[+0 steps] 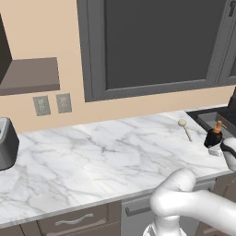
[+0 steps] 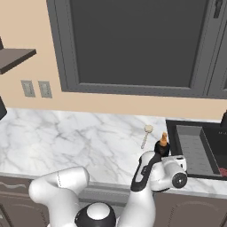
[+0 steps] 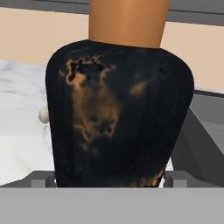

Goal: Locate and retrieve the dish brush and soap dispenser from the cabinet. Place them next to the sink.

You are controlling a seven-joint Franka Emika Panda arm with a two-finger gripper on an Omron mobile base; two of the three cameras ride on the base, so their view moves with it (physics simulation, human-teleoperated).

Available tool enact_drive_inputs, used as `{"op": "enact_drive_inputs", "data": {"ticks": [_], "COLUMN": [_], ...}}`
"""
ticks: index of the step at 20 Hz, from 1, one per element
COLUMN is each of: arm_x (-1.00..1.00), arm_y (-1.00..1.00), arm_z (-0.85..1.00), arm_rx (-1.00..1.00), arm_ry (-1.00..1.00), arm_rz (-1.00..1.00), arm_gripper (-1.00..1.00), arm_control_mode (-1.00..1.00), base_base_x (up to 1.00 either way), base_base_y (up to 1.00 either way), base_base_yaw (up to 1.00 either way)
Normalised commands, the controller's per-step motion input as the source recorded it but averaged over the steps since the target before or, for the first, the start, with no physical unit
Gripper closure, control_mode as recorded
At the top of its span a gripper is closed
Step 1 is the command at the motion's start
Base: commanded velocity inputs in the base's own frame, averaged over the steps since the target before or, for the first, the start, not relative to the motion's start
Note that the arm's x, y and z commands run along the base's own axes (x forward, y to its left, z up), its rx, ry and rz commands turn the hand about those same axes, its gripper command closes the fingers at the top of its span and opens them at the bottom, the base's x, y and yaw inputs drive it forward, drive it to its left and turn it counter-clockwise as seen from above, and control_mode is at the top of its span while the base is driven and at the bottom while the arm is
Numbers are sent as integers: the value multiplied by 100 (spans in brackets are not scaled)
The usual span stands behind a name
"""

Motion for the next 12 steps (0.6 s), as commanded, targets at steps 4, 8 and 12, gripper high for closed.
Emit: {"op": "enact_drive_inputs", "data": {"ticks": [4,8,12], "arm_x": [0,0,-1], "arm_y": [0,0,-4], "arm_z": [-47,-45,-15], "arm_rx": [1,1,3], "arm_ry": [6,13,14], "arm_rz": [0,0,1], "arm_gripper": [-100,-100,-100], "arm_control_mode": [-100,-100,-100], "base_base_x": [0,0,0], "base_base_y": [0,0,0], "base_base_yaw": [0,0,0]}}
